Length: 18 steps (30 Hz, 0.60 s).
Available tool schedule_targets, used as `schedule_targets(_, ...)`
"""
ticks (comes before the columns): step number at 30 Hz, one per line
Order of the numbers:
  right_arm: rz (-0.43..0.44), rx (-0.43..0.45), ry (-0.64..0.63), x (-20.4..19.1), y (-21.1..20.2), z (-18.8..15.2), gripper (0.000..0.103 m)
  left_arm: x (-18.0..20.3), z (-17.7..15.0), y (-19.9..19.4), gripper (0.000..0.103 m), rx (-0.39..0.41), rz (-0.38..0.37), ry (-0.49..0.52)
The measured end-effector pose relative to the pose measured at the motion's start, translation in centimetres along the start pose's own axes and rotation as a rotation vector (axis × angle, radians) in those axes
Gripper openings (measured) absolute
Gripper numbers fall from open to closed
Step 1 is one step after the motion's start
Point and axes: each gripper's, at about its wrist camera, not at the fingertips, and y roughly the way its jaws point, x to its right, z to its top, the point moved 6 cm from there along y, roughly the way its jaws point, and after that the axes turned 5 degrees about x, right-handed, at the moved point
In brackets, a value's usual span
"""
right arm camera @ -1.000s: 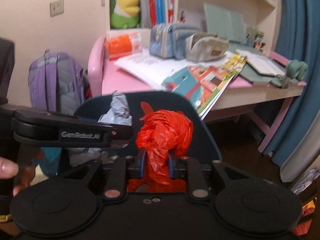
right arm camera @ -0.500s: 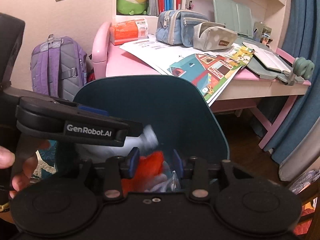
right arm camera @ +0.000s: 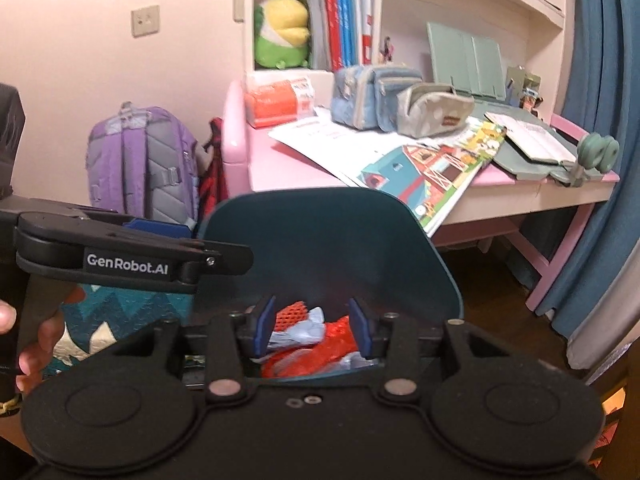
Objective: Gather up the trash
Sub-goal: 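Move both tools back down to the trash pile under the bench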
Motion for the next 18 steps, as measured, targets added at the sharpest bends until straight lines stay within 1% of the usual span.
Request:
schedule_targets(4, 0.025, 0.021, -0.015, -2.2, -1.6, 0.2, 0.042, -0.8, -0.2, -3.0, 0.073, 0.023, 0.019, 0.012)
schedule_targets(6, 0.041, 0.027, -0.027, -3.6, -2.2, 0.2, 0.048, -1.5, -0.4, -4.4, 0.073, 0.031, 0.03, 0.009)
schedule_targets(12, 0.096, 0.039, -0.065, -8.2, -3.6, -0.3, 0.05, -4.2, -1.9, -8.9, 0.074, 0.048, 0.057, -0.021)
schedule_targets(18, 0.16, 0.036, -0.11, -13.1, -4.5, -1.1, 0.053, -7.1, -4.3, -13.3, 0.074, 0.054, 0.092, -0.04)
